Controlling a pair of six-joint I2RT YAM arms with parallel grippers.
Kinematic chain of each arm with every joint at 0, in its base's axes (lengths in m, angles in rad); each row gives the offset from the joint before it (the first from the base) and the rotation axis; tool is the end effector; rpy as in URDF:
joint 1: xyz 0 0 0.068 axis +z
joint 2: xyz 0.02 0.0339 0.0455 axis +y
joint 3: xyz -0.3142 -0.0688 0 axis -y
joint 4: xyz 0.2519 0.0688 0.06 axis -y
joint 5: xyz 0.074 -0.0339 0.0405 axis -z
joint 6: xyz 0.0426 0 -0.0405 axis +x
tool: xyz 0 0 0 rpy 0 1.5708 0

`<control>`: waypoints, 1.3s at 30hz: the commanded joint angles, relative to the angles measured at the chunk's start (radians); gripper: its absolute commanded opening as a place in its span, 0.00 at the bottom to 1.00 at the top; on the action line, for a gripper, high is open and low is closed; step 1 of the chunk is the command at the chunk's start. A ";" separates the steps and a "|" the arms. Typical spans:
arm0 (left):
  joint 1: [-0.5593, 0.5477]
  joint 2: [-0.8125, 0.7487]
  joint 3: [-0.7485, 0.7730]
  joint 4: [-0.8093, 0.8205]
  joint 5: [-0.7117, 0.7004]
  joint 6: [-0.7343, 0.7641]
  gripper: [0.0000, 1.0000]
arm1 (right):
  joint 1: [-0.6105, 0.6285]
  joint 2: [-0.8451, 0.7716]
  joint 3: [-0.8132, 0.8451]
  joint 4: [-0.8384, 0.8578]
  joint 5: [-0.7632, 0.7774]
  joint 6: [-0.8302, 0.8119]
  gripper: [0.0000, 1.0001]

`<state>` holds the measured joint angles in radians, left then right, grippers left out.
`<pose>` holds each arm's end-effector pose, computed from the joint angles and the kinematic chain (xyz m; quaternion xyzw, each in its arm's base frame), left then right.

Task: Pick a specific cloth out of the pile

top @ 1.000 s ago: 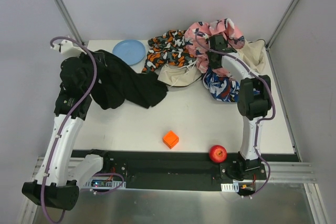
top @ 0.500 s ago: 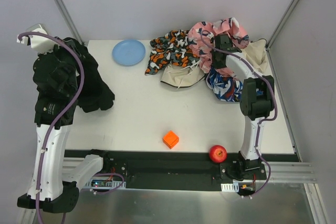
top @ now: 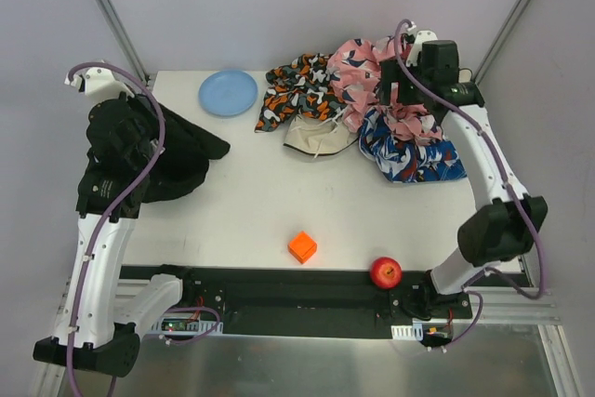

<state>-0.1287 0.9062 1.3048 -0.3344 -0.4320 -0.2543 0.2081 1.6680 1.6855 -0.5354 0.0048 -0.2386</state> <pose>0.1486 -0.0012 0.5211 -0.1980 0.6570 0.0083 0.7274 0.3940 0.0830 0.4329 -0.1903 0.8434 -0.0097 0.5024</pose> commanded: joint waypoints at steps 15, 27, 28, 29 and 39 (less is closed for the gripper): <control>0.009 -0.201 -0.292 -0.118 -0.063 -0.207 0.00 | 0.002 -0.910 -0.817 0.068 0.233 0.360 0.96; 0.176 0.276 -0.311 0.018 0.012 -0.289 0.00 | 0.002 -1.033 -0.988 0.029 0.290 0.414 0.96; 0.193 0.319 -0.309 0.018 0.031 -0.299 0.00 | 0.002 -1.027 -0.992 0.029 0.293 0.413 0.96; 0.210 0.365 -0.308 0.018 0.053 -0.312 0.00 | 0.001 -1.027 -0.998 0.028 0.299 0.412 0.96; 0.267 0.658 -0.331 0.026 0.186 -0.395 0.09 | 0.001 -1.016 -1.043 0.031 0.382 0.404 0.96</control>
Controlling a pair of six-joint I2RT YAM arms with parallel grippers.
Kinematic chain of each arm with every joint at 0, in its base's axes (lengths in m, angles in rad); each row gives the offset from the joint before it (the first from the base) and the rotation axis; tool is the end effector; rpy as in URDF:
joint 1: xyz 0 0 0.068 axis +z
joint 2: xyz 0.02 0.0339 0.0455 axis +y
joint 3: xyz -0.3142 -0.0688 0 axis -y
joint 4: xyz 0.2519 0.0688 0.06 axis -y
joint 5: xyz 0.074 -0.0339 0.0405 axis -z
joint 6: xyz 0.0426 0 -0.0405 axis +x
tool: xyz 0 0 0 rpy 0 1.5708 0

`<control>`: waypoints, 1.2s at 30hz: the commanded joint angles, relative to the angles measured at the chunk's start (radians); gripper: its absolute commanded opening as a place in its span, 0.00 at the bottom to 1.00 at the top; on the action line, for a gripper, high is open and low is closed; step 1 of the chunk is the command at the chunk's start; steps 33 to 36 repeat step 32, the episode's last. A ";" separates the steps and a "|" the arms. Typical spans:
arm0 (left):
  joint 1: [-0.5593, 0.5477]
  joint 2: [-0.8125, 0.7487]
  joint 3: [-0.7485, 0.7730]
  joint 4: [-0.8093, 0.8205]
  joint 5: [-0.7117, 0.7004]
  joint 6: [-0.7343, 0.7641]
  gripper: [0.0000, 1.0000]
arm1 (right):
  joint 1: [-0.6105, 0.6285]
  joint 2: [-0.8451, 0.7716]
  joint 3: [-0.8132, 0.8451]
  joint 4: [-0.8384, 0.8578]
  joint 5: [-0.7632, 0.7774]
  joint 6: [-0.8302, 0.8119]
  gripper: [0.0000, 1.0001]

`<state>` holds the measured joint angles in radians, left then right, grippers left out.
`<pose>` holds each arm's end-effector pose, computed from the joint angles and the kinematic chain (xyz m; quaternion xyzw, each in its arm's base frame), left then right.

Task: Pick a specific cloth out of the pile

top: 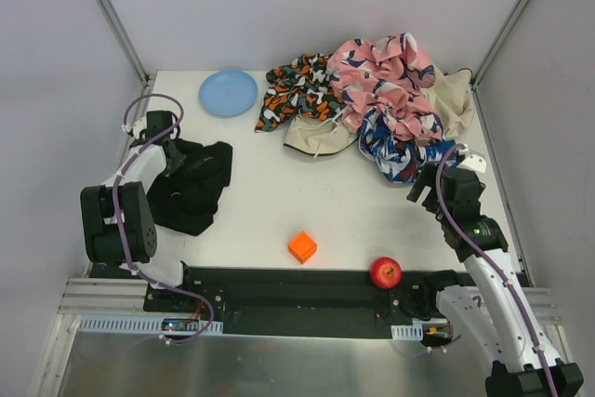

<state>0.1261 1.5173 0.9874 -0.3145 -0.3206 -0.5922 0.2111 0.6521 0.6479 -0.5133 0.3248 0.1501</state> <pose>0.3226 0.0544 0.2662 -0.3774 0.8440 0.0642 0.3757 0.1220 0.0122 0.3065 0.0552 0.8552 -0.0484 0.5131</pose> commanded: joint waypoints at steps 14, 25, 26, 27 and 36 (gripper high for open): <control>0.012 -0.530 -0.105 -0.006 0.319 0.015 0.99 | -0.001 -0.086 -0.022 0.015 0.097 0.029 0.96; 0.010 -1.060 -0.302 -0.014 0.569 -0.038 0.99 | -0.001 -0.094 -0.031 0.021 0.126 0.100 0.96; 0.010 -1.080 -0.317 -0.014 0.589 -0.037 0.99 | -0.001 -0.097 -0.034 0.022 0.134 0.104 0.96; 0.010 -1.097 -0.334 -0.014 0.595 -0.037 0.99 | -0.003 -0.098 -0.033 0.022 0.138 0.105 0.96; 0.010 -1.112 -0.378 -0.012 0.595 -0.044 0.99 | -0.003 -0.101 -0.030 0.038 0.125 0.100 0.96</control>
